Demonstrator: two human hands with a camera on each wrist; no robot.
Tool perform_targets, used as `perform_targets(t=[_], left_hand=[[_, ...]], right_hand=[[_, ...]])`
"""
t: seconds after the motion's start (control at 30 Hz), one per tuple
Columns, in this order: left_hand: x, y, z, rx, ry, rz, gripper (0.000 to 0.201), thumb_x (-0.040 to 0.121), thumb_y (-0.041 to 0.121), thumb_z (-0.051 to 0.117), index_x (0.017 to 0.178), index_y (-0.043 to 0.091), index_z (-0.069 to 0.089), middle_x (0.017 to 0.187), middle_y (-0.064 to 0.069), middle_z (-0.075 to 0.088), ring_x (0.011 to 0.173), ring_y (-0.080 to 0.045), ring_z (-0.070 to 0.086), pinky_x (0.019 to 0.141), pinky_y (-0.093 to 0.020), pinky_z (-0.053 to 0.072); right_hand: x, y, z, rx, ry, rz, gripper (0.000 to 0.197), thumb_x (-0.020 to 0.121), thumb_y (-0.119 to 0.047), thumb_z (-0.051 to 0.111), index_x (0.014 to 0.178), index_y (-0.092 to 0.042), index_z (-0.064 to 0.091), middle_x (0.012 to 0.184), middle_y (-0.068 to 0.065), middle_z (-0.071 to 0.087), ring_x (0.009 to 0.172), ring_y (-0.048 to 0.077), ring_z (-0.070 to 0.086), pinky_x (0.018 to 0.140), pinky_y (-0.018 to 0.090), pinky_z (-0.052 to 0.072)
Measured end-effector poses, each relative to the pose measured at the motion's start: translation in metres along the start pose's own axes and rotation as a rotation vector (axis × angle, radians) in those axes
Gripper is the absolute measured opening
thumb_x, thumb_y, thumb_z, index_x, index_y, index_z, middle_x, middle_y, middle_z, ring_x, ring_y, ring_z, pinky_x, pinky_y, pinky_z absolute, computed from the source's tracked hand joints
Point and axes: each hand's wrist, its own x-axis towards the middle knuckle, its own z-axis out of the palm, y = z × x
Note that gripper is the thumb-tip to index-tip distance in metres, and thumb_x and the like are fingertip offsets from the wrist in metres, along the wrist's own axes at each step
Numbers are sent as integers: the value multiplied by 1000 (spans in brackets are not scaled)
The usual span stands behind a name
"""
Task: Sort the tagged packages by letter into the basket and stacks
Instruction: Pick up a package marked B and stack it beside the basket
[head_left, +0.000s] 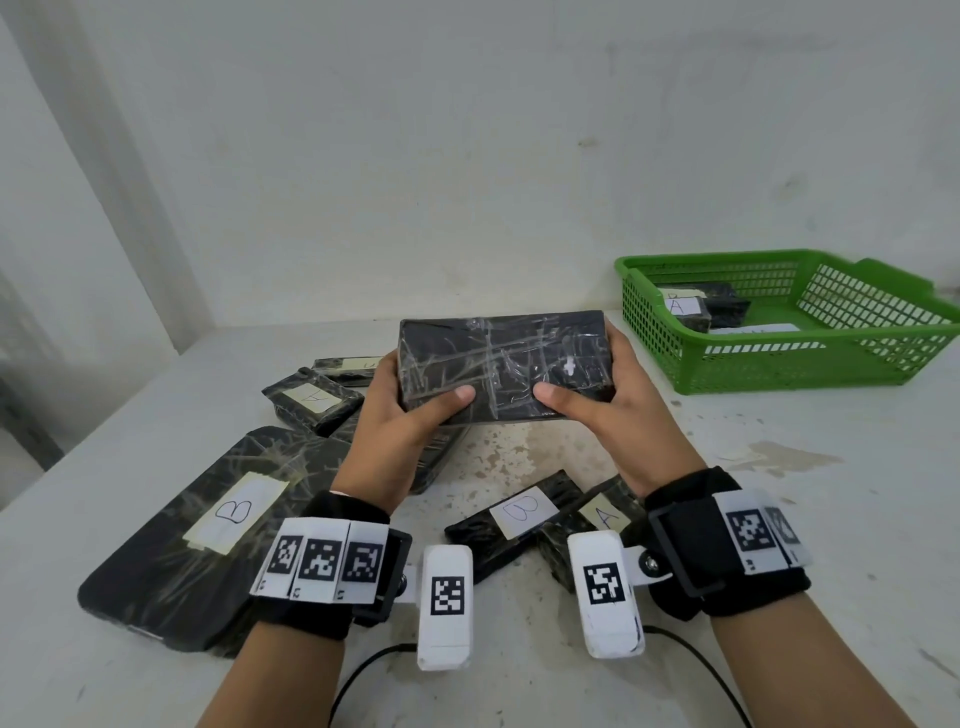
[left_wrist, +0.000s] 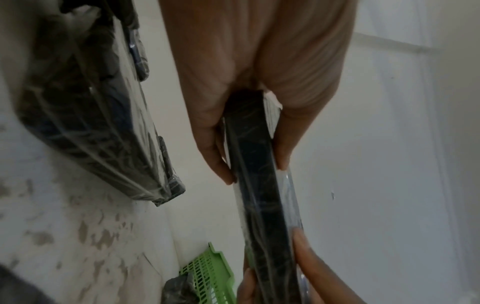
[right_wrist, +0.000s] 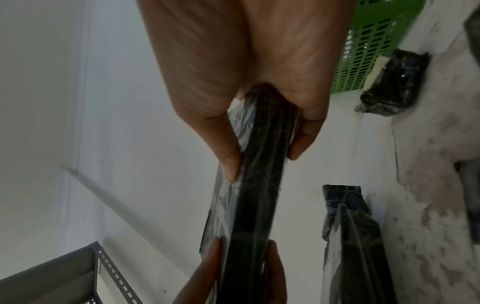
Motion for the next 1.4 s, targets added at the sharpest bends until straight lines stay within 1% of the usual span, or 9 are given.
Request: perform_targets(t=[0.27,0.47,0.6,0.67,0.87,1.0,1.13,1.27,1.4], left_hand=[[0,-5,1,8,-16,47,71,72,12,74,136,9,44,127,-12,65,116,-25,65,100,-44,52],[1,-2,-1,76,-56,156,79,75,4,72,142,22,36,130,-4,62,120,-19,61,98,-33,52],[1,-4,-1,126,-29,210,79,70,1,71,140,21,39,122,-2,66,116,-18,63,98,-36,52],[0,-3,-1,118,-43,179,78,69,1,68,139,19,39,117,-1,66,113,-18,63,96,-34,52],[-7,12,6,-163,-105,-8,99,69,51,73,145,1,34,118,-21,62,113,-33,60,101,-54,44],[-9,16,12,-204,-16,-25,75,85,53,55,138,1,44,130,-22,60,120,-37,60,104,-60,41],[-7,16,12,-246,53,-42,93,76,38,70,148,-1,26,144,-23,48,125,-35,56,109,-59,40],[-6,13,11,-246,14,-22,33,82,28,60,104,5,52,93,-4,65,92,-22,62,92,-52,45],[-8,13,13,-263,2,1,39,85,39,57,107,7,53,106,-15,61,102,-28,60,97,-52,44]], right_hand=[[-3,-3,3,-5,39,-13,95,67,-11,88,144,-25,35,129,-13,58,117,1,58,107,37,47],[-1,-4,1,16,-19,32,102,59,-64,82,142,-53,25,148,-5,45,133,16,48,105,45,47],[-1,-14,4,198,9,148,85,69,-73,51,139,-26,35,126,2,60,115,13,61,101,44,49],[-1,-13,5,227,29,180,78,76,-71,46,138,-24,40,131,2,59,119,14,59,102,44,48],[3,-9,0,327,70,114,9,101,-30,50,108,-30,56,101,-10,68,98,9,64,97,37,48],[1,-12,2,370,53,44,19,94,-36,55,109,-24,56,96,-9,67,97,11,62,93,32,48],[1,-10,4,395,54,31,57,87,-59,46,124,-18,57,113,-4,70,111,12,63,99,31,46],[1,-12,4,361,102,10,12,101,-26,48,94,-20,55,88,-1,64,83,13,60,79,31,49],[0,-15,4,340,93,-21,12,102,-23,48,91,-19,53,88,0,61,82,13,58,79,33,47]])
